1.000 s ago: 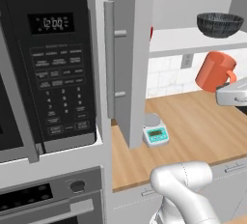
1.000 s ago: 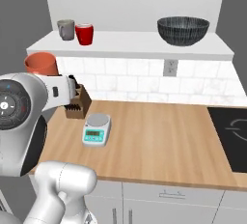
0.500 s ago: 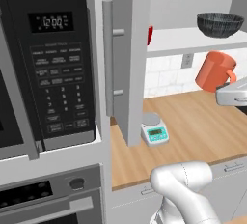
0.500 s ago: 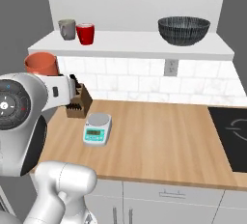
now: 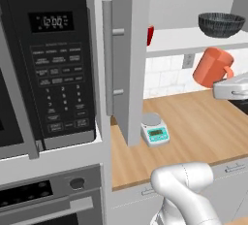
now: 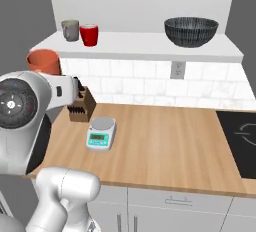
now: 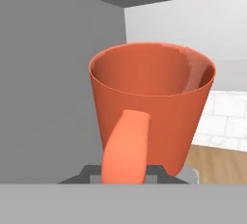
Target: Gather all objects into one cabinet and sort the glasses and bowls to opposite sides.
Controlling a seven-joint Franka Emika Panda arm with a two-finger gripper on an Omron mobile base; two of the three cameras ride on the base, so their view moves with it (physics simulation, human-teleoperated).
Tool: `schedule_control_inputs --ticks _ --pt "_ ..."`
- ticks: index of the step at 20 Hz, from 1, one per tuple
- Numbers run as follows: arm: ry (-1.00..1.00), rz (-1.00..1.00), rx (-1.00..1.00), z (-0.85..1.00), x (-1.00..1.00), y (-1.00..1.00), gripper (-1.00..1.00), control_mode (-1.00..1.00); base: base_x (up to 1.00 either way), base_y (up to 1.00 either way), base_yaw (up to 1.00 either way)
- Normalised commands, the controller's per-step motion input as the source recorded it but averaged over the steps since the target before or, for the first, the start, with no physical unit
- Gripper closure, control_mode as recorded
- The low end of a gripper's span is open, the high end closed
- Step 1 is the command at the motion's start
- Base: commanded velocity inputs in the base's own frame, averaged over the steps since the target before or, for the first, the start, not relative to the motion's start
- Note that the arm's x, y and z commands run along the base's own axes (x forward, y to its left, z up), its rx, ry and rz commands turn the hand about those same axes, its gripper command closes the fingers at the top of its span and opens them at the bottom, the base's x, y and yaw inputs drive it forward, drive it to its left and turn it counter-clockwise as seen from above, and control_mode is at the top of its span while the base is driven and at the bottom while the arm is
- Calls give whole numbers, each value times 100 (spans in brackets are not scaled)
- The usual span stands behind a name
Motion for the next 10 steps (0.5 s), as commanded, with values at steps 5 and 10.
schedule_control_inputs --ticks 5,10 --pt "-1 0 20 20 34 0 100 -100 0 0 0" --pt "0 0 18 0 49 5 100 -100 0 0 0"
